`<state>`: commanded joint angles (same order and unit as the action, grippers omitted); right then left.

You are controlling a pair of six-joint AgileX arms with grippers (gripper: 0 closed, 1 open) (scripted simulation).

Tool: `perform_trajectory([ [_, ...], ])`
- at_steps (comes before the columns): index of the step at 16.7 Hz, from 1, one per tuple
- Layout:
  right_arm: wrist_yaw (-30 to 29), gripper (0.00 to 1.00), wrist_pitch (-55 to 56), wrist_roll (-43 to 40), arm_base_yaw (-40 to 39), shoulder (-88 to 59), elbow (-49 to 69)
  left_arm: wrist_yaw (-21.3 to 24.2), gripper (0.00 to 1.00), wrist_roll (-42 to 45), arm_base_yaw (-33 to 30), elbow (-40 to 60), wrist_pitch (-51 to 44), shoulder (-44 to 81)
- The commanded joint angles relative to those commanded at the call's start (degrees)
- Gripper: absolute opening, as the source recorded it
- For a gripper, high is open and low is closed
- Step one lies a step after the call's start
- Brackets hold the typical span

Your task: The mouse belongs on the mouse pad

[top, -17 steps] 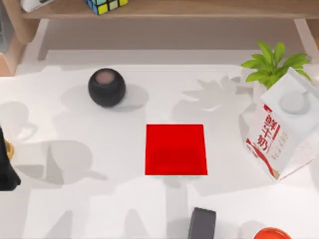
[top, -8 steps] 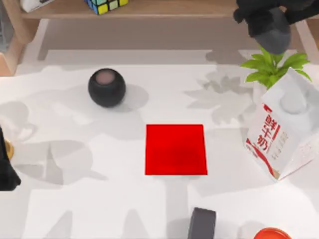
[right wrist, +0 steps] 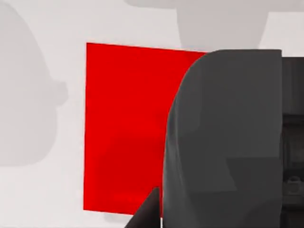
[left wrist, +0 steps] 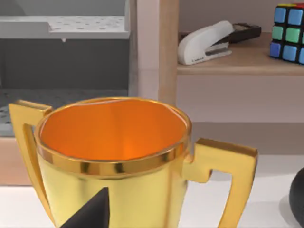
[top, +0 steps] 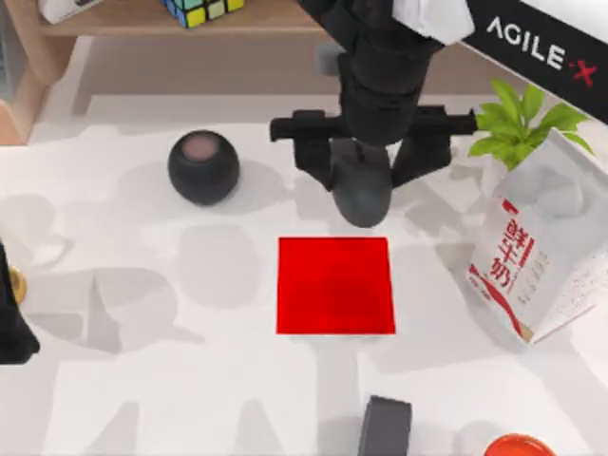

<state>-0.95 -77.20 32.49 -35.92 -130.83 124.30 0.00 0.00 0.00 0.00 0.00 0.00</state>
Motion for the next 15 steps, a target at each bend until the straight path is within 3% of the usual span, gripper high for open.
perform_trajectory([
  [5, 1.2, 0.00, -0.6, 8.1, -3.4, -5.8, -0.8, 0.0, 1.00, 0.0, 0.0, 0.0, 0.0, 0.0],
  [15, 1.2, 0.00, 1.7, 8.1, -3.2, -5.8, -2.9, 0.0, 1.00, 0.0, 0.0, 0.0, 0.0, 0.0],
])
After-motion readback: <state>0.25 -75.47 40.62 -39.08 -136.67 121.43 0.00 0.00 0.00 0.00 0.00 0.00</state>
